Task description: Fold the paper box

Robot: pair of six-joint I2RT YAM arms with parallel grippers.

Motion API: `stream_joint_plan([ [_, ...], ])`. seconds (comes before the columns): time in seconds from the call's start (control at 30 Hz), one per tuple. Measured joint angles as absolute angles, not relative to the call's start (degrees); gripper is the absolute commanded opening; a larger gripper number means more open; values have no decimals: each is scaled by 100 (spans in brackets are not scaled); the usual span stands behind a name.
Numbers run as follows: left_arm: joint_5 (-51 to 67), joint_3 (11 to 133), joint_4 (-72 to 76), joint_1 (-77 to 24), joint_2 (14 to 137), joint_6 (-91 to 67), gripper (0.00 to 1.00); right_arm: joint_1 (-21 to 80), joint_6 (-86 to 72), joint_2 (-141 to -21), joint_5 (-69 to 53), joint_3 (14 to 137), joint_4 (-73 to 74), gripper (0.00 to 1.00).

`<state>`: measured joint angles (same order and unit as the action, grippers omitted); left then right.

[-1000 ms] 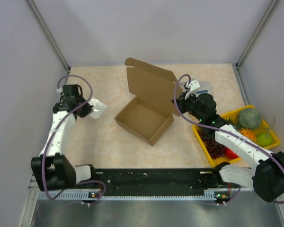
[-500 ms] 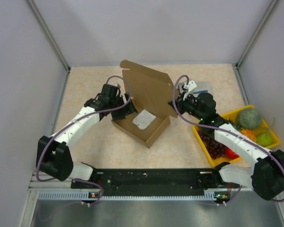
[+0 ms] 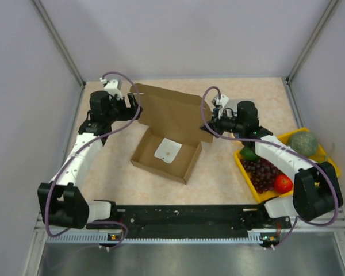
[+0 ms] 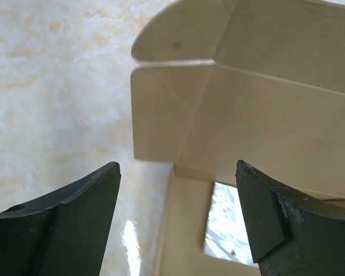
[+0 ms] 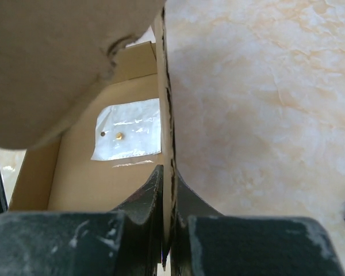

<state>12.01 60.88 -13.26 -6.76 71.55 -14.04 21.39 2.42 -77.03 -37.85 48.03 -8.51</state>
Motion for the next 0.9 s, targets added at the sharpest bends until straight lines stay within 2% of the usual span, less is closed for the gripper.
stream_joint_plan([
  [0.07, 1533, 6029, -854, -526, 7487, -1070, 84, 2073, 353, -7848, -3999, 4978, -722, 0],
  [0.1, 1802, 6027, -642, -401, 7671, -993, 77, 2018, 390, -7909, -4121, 5057, -698, 0],
  [0.13, 2152, 6018, -390, -222, 7865, -943, 77, 1935, 414, -7966, -4254, 5124, -657, 0],
  [0.3, 3129, 5734, 716, 602, 8427, -908, 82, 1553, 497, -8355, -4772, 5570, -421, 0],
  [0.4, 3660, 5664, 1232, 676, 8685, -952, 91, 1518, 558, -8558, -4941, 5741, -307, 0],
  [0.53, 4882, 6051, 1911, 615, 9459, -1258, 88, 1492, 600, -8722, -5186, 5835, -257, 0],
  [0.63, 5382, 6066, 2239, 587, 9769, -1424, 67, 1481, 600, -8890, -5280, 5953, -244, 0],
  [0.67, 5459, 6066, 2263, 587, 9808, -1452, 51, 1476, 598, -8932, -5290, 5979, -242, 0],
  [0.73, 5533, 6086, 2231, 587, 9852, -1461, 42, 1476, 585, -8956, -5253, 5994, -246, 2],
  [0.83, 5363, 6086, 2246, 578, 9802, -1503, 31, 1479, 513, -8956, -5037, 6018, -228, 26],
  [0.9, 5037, 5944, 2239, 534, 9612, -1481, 23, 1483, 392, -8952, -4744, 6025, -187, 33],
])
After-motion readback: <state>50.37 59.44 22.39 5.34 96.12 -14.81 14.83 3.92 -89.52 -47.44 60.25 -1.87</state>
